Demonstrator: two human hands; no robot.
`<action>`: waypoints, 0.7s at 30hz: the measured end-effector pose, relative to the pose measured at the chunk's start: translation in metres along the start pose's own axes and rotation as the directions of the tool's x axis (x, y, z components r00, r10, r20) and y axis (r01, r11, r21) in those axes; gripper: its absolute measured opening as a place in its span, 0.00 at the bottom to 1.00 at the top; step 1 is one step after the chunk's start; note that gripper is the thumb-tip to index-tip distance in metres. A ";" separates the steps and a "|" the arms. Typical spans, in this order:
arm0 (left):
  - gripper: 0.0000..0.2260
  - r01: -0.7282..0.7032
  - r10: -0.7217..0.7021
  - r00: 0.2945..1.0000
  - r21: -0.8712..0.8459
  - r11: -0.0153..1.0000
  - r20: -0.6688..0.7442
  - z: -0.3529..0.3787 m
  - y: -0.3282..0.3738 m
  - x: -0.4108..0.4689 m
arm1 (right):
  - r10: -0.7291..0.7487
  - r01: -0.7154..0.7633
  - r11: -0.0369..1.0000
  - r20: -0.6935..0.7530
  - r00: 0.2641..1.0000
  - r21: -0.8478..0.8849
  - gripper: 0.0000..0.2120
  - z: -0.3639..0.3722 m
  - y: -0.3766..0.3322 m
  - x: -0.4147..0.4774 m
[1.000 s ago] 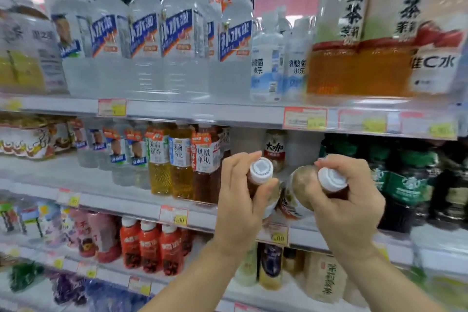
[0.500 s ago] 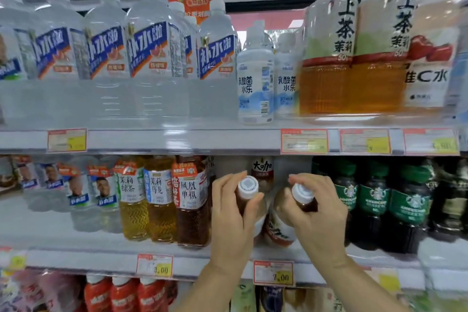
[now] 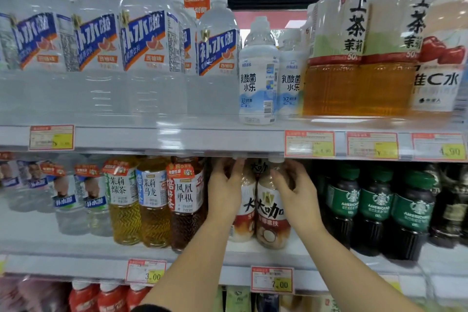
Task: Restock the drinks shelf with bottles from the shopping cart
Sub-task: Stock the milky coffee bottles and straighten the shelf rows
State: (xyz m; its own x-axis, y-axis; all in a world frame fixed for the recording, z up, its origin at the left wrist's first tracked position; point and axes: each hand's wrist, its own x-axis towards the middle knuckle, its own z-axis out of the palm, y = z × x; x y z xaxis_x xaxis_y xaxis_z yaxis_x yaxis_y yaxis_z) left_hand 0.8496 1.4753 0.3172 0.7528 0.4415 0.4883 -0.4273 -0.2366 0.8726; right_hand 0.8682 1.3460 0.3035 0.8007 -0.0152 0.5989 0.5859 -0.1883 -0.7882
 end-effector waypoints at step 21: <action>0.32 0.258 -0.297 0.954 0.411 0.874 0.033 0.023 -0.074 0.005 | 0.384 -0.295 0.897 0.250 0.889 -0.330 0.32 0.011 0.073 0.017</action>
State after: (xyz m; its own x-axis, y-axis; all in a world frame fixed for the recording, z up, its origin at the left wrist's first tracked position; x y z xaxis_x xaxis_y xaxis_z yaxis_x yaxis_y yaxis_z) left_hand 0.8964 1.4749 0.2549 0.8619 0.4629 0.2071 0.0263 -0.4485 0.8934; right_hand 0.9262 1.3426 0.2542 0.9679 0.1596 0.1941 0.2483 -0.4880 -0.8368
